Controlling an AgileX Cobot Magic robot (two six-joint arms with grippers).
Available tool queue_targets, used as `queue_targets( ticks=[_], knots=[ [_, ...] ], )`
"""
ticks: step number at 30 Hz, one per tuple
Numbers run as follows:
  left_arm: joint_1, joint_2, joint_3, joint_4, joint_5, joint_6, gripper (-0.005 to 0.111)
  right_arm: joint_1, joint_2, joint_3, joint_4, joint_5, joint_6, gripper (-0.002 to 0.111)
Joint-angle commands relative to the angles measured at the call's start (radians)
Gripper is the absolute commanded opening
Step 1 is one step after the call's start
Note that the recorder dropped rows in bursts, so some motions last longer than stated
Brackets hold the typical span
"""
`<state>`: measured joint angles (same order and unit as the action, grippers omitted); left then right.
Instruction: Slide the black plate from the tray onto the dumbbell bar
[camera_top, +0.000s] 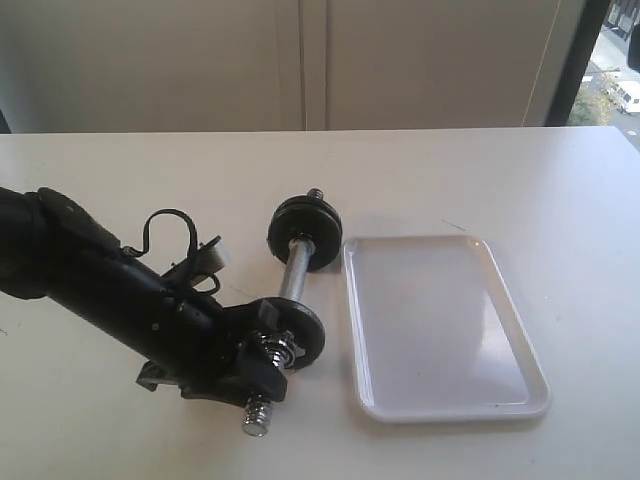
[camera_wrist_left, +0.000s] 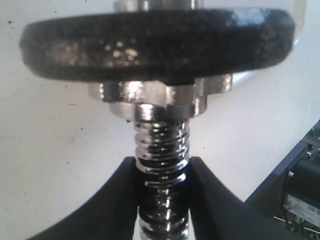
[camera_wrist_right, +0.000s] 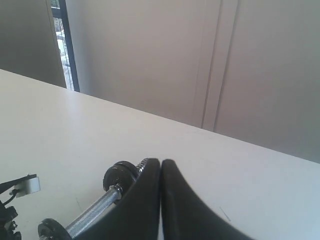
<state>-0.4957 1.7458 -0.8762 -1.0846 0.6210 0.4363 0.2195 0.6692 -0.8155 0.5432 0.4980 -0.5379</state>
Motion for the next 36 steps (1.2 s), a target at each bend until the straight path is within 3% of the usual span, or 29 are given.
queue_targets(
  ticks=[1, 5, 12, 14, 20, 24, 36],
  knots=[
    [-0.070, -0.022, -0.007, -0.108, -0.016, 0.008, 0.003, 0.001, -0.004, 0.002, 0.001, -0.007, 0.002, 0.000],
    [-0.124, -0.022, -0.007, -0.134, -0.096, 0.005, 0.003, 0.001, -0.004, 0.002, -0.001, -0.007, 0.002, 0.000],
    [-0.126, -0.022, -0.007, -0.112, -0.071, 0.005, 0.003, 0.001, -0.004, 0.002, -0.001, -0.007, 0.002, 0.000],
    [-0.126, -0.022, -0.007, -0.104, -0.068, 0.005, 0.008, 0.001, -0.004, 0.002, -0.001, -0.007, 0.002, 0.000],
    [-0.126, -0.022, -0.007, -0.066, -0.047, 0.005, 0.051, 0.001, -0.004, 0.002, -0.001, -0.007, 0.002, 0.000],
    [-0.126, -0.022, -0.007, -0.051, -0.041, 0.005, 0.066, 0.001, -0.004, 0.002, -0.001, -0.007, 0.002, 0.000],
    [-0.126, -0.022, -0.007, 0.007, -0.021, 0.005, 0.067, 0.001, -0.004, 0.002, -0.001, -0.007, 0.002, 0.000]
  ],
)
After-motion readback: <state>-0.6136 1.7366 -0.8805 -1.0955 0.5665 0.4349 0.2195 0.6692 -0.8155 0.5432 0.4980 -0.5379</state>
